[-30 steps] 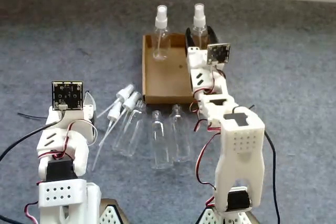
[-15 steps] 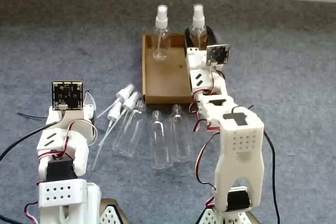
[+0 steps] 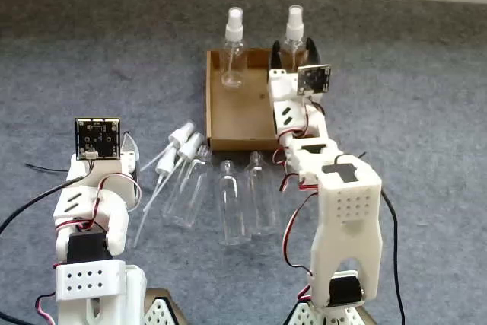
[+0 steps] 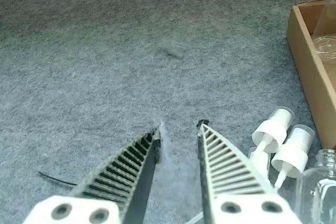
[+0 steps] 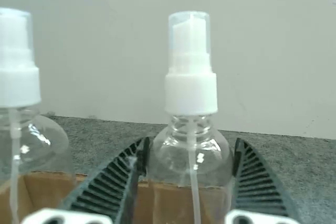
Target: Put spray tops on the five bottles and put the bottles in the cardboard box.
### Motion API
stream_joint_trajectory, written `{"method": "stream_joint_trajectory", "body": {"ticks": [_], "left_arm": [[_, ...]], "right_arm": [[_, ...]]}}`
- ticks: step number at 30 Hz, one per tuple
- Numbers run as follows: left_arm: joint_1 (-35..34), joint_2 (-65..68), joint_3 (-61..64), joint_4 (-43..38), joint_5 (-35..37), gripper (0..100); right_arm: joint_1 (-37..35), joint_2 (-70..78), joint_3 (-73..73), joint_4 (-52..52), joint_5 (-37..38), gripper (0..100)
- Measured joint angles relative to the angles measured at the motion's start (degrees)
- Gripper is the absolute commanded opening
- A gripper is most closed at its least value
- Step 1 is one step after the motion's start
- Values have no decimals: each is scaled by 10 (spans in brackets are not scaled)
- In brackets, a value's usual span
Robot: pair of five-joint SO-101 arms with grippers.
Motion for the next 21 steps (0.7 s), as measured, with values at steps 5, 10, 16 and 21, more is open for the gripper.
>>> {"method": "stream_joint_trajectory", "body": {"ticks": [5,10,16,21], "left_arm": [[0,0,0,0,0,119],[0,0,0,0,0,119],[0,0,0,0,0,119],[0,0,0,0,0,119]], "right_arm": [[1,-12,0,0,0,196],[1,-42,0,0,0,196],[1,-48,-1,38,0,196],[2,-77,0,68,0,196]]}}
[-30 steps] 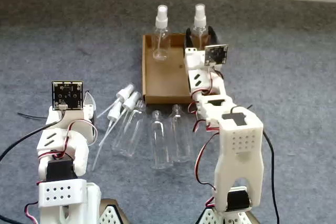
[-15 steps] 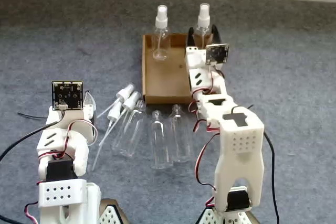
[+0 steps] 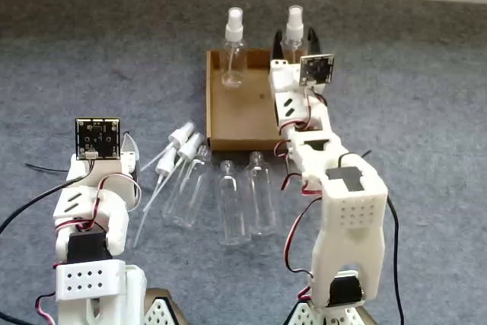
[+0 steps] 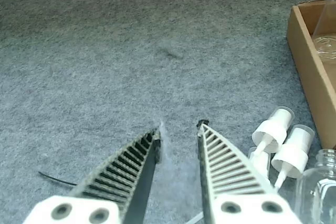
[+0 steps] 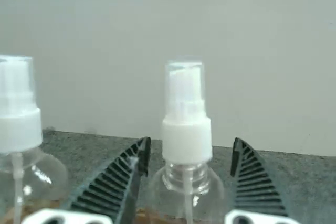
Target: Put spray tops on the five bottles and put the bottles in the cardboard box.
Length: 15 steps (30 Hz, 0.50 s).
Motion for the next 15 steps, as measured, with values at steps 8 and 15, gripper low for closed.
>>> {"method": "stream_joint_trajectory", "body": {"ticks": [8,15], "left_arm": [[0,0,0,0,0,119],[0,0,0,0,0,119]], "right_arm": [[-1,-182,0,171,0,196],[-21,-411,0,446,0,195]]}}
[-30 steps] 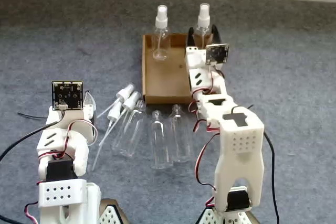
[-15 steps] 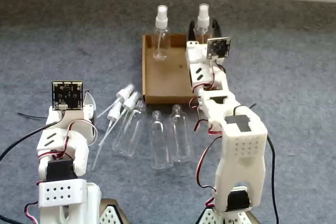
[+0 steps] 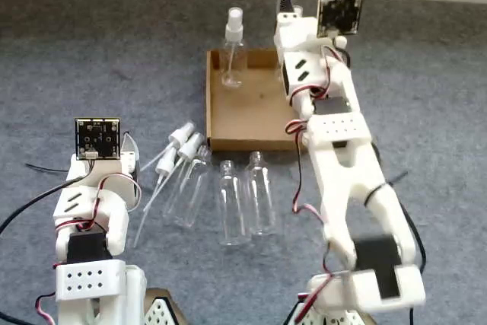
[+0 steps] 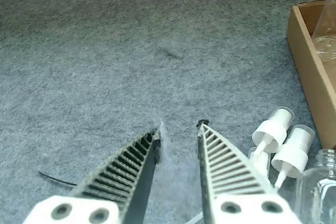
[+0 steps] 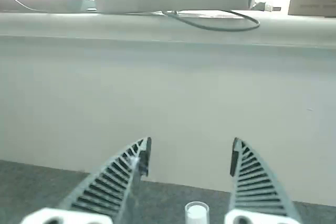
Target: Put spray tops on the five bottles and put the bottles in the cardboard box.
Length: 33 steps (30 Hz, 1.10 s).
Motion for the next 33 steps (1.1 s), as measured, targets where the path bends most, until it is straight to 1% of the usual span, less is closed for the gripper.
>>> {"method": "stream_joint_trajectory", "body": {"ticks": [4,7,12,16,18,20,28,33], "left_arm": [[0,0,0,0,0,119],[0,0,0,0,0,119],[0,0,0,0,0,119],[0,0,0,0,0,119],[-1,0,0,0,0,119],[-1,0,0,0,0,119],[0,0,0,0,0,119],[0,0,0,0,0,119]], "right_arm": [[-45,-136,0,226,0,195],[-92,-202,0,400,0,196],[-150,-230,0,650,0,197],[-213,-237,19,787,0,224],[-232,-239,45,815,1,231],[-234,-239,81,816,1,233],[-230,-239,252,707,-18,238],[-226,-239,304,643,-24,334]]}}
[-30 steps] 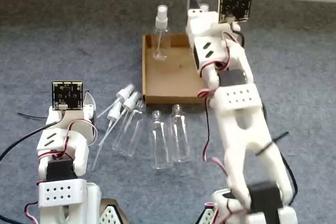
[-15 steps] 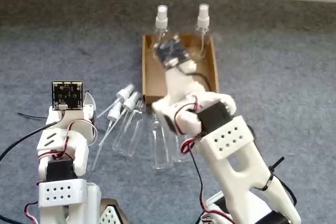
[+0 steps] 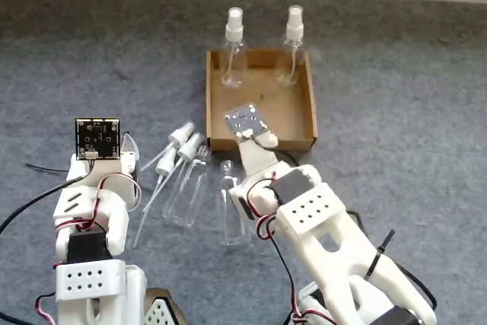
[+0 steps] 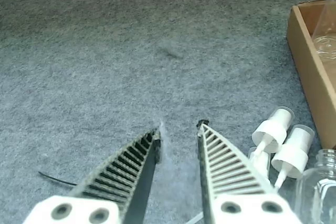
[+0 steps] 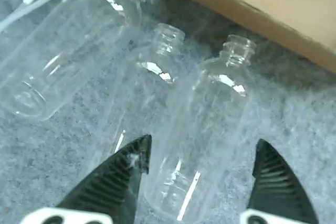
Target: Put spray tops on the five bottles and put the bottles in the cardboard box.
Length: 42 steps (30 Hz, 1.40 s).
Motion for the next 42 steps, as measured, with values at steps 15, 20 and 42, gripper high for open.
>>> {"method": "stream_joint_trajectory", "body": {"ticks": [15,20,42], "left_arm": [[0,0,0,0,0,119],[0,0,0,0,0,119],[25,7,-3,2,-25,120]], "right_arm": [[1,7,120,-91,0,256],[25,11,124,-95,0,38],[574,71,-71,47,437,4]]}}
